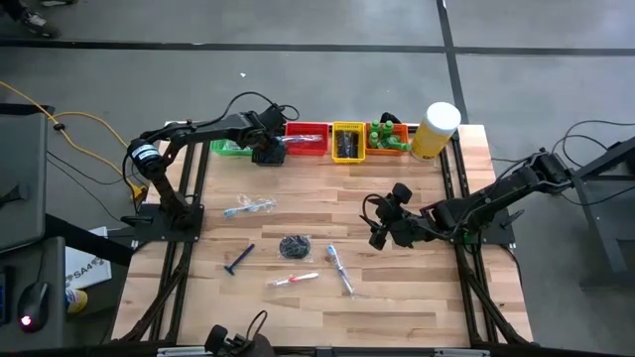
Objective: Pick & Place Travel size toiletries
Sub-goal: Put the blue razor into the black basket
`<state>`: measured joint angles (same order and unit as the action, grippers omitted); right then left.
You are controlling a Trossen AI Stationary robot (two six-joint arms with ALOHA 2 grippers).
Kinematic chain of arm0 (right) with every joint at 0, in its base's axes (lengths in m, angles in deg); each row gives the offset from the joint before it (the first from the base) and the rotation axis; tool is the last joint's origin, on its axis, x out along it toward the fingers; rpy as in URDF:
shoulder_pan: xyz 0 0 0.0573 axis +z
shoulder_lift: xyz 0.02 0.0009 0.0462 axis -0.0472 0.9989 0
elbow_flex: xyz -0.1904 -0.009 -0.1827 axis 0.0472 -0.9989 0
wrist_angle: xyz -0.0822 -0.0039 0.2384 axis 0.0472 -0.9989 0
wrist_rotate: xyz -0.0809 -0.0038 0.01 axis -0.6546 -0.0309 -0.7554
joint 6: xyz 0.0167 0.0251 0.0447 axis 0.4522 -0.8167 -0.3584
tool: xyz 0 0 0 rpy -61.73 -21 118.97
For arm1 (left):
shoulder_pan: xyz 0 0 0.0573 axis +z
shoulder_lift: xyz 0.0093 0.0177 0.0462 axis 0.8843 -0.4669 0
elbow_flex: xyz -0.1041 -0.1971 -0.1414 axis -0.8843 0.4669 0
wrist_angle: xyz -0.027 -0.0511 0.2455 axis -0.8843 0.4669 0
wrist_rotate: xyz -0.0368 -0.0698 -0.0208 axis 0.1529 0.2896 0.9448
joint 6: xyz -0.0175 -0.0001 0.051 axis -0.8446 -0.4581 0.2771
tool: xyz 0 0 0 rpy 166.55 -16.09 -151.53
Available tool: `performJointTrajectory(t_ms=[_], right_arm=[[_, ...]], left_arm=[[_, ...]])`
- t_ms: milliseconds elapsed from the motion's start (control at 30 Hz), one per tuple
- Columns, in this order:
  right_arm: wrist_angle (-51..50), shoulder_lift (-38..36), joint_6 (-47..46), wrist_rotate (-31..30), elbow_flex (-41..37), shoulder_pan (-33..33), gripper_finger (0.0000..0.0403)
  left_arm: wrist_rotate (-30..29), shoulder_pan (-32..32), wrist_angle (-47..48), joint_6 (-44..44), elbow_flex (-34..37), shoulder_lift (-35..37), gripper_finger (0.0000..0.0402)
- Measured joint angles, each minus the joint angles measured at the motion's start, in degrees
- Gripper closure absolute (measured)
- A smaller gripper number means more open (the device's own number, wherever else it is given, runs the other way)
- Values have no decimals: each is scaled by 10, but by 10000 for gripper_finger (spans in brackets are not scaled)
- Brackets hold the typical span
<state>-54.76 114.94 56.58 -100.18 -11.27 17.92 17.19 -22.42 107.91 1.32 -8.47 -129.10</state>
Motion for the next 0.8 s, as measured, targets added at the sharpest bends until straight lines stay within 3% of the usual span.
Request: performJointTrajectory(t_ms=[200,333,567,800], right_arm=[[0,0,0,0,0,0,167],[-1,0,0,0,0,0,167],[-8,0,0,1,0,0,167],[-9,0,3,5,0,0,167]], left_arm=[[22,-7,45,14,-1,24,334],[21,-44,112,15,0,59,334],[20,-181,165,-20,28,121,333],[23,-340,175,-185,126,198,333]])
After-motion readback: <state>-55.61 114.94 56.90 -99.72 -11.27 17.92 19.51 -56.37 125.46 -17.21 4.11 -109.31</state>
